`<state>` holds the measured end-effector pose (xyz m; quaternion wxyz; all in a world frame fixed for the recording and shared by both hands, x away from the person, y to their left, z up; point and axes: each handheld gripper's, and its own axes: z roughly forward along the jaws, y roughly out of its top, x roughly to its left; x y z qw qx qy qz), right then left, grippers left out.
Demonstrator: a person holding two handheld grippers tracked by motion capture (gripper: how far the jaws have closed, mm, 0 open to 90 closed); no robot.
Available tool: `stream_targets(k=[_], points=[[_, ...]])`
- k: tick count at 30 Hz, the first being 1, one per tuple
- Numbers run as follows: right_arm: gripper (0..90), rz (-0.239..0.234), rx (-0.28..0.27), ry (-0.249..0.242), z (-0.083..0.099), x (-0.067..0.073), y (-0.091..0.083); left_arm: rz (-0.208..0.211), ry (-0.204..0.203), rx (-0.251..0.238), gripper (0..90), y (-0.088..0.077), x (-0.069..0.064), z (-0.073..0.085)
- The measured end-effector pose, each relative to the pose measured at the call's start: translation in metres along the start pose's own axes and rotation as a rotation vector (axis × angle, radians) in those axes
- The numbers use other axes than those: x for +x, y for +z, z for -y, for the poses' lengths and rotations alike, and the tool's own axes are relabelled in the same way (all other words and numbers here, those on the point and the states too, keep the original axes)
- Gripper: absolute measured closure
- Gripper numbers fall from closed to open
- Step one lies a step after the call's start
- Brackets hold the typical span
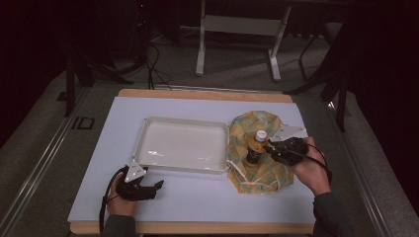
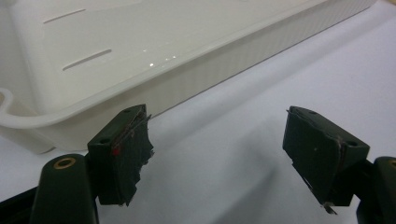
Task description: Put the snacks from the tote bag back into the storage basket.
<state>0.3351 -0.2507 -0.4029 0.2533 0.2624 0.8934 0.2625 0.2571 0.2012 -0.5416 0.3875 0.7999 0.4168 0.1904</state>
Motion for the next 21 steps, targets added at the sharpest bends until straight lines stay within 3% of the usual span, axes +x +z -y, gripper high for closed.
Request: stream_targets(k=[21], points=[[58.1, -0.043, 0.046, -0.014, -0.025, -0.017, 0.006, 0.006, 0.001, 0.005, 23.2, 0.001, 0.000, 0.000]])
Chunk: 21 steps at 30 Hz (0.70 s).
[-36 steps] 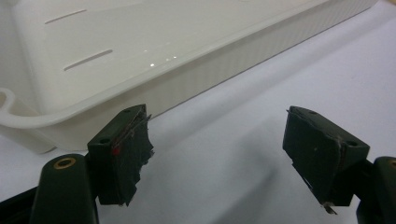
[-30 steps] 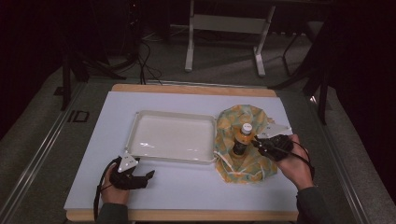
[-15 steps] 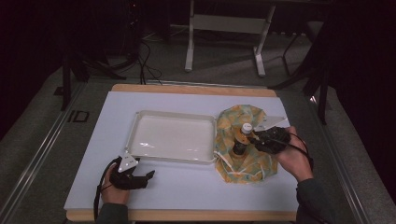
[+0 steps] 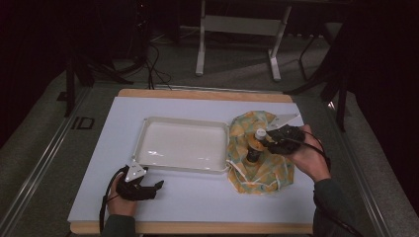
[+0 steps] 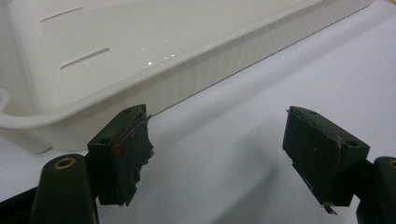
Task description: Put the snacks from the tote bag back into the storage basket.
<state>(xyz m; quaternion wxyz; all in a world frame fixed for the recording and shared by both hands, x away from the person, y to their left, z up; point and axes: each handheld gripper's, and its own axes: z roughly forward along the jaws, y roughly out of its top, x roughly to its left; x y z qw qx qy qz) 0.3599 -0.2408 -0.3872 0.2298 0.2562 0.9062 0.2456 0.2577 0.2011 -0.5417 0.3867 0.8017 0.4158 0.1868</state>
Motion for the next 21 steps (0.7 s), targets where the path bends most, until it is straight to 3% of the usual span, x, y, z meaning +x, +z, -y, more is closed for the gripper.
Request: stream_targets(k=[9, 16, 20, 21], points=[[52.7, -0.031, 0.034, -0.027, -0.013, -0.006, 0.004, 0.001, 0.000, 0.002, 23.2, 0.000, 0.000, 0.000], [50.0, -0.029, 0.099, -0.054, -0.028, -0.011, 0.009, 0.003, 0.001, 0.001, 23.2, 0.000, 0.000, 0.000], [49.3, -0.048, 0.102, -0.049, -0.033, -0.013, 0.011, 0.004, 0.000, 0.002, 23.2, 0.000, 0.000, 0.000], [48.6, -0.071, 0.110, -0.041, -0.037, -0.016, 0.013, 0.005, -0.001, 0.001, 23.2, 0.000, 0.000, 0.000]])
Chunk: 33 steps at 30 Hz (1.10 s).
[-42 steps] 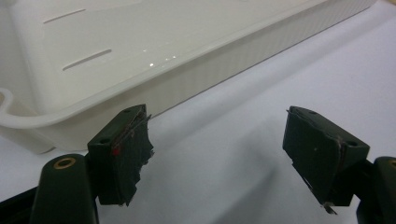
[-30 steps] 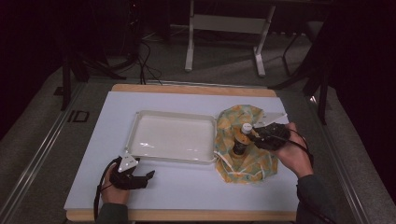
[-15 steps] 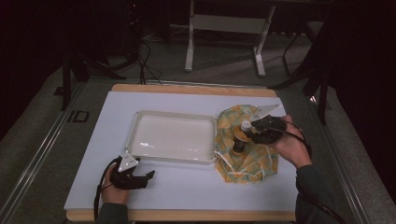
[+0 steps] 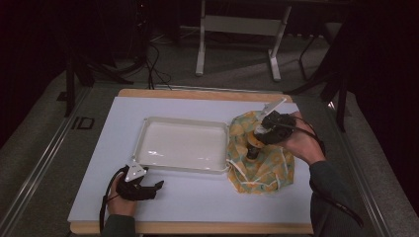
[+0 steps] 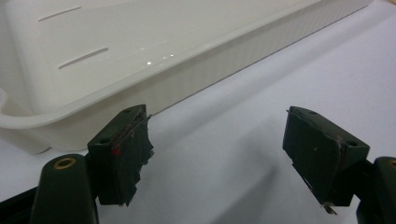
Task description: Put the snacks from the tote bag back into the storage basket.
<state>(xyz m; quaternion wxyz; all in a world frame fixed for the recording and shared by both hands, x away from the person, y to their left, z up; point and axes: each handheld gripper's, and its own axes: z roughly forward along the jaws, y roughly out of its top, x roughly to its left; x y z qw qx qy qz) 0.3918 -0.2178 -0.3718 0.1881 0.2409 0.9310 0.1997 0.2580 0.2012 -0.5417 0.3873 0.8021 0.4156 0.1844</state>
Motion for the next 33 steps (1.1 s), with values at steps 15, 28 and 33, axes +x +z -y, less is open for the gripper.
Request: stream_targets(k=[15, 28, 33], points=[[57.8, -0.094, 0.109, 0.027, -0.017, -0.014, 0.005, 0.002, 0.003, -0.003, 23.3, 0.000, 0.000, 0.000], [54.5, -0.127, 0.184, -0.093, -0.019, -0.017, 0.006, 0.002, 0.003, -0.003, 23.3, 0.000, 0.000, 0.000], [55.8, -0.142, 0.200, -0.099, -0.023, -0.019, 0.007, 0.002, 0.004, -0.003, 23.2, 0.000, 0.000, 0.000]])
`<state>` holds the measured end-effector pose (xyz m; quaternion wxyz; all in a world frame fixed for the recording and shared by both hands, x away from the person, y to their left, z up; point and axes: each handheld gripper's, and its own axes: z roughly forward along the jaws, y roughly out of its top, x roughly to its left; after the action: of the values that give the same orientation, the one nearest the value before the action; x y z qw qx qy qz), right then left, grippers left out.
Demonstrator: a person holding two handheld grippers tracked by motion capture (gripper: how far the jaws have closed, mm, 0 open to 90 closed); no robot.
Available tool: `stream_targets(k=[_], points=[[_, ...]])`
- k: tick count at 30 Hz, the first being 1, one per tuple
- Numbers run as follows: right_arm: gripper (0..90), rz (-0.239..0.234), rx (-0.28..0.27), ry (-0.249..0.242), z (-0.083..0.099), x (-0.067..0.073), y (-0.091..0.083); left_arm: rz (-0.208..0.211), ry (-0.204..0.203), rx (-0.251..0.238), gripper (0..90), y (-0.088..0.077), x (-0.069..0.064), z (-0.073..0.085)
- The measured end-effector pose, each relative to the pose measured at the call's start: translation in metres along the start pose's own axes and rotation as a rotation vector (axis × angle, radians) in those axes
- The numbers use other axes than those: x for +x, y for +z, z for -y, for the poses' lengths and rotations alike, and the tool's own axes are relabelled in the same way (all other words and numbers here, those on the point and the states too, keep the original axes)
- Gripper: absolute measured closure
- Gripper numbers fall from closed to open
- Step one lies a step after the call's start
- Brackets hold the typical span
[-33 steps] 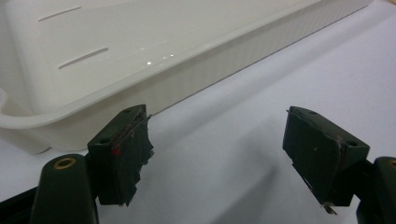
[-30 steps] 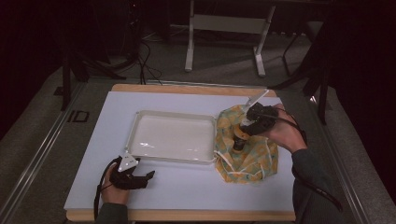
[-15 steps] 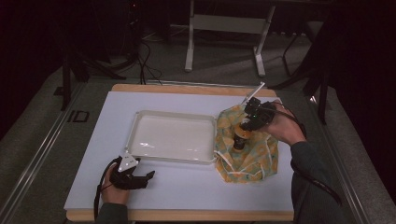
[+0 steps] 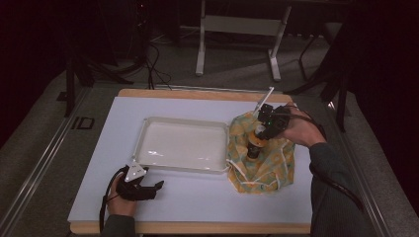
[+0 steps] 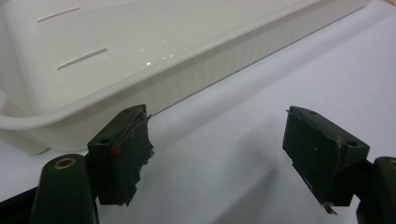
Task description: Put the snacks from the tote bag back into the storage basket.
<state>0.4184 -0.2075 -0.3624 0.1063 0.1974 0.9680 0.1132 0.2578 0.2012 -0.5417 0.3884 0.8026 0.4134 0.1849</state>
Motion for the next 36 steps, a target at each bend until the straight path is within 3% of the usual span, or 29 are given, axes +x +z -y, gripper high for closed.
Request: stream_targets(k=[11, 24, 36], points=[[55.8, -0.045, 0.005, 0.026, -0.002, -0.007, 0.002, 0.002, 0.000, -0.001, 23.3, 0.000, 0.000, 0.000], [53.1, -0.028, 0.001, 0.033, -0.003, -0.011, 0.004, 0.006, 0.001, -0.002, 23.3, 0.000, 0.000, 0.000], [57.4, -0.038, 0.018, 0.104, 0.000, -0.012, 0.002, 0.007, 0.002, -0.003, 23.3, 0.000, 0.000, 0.000]])
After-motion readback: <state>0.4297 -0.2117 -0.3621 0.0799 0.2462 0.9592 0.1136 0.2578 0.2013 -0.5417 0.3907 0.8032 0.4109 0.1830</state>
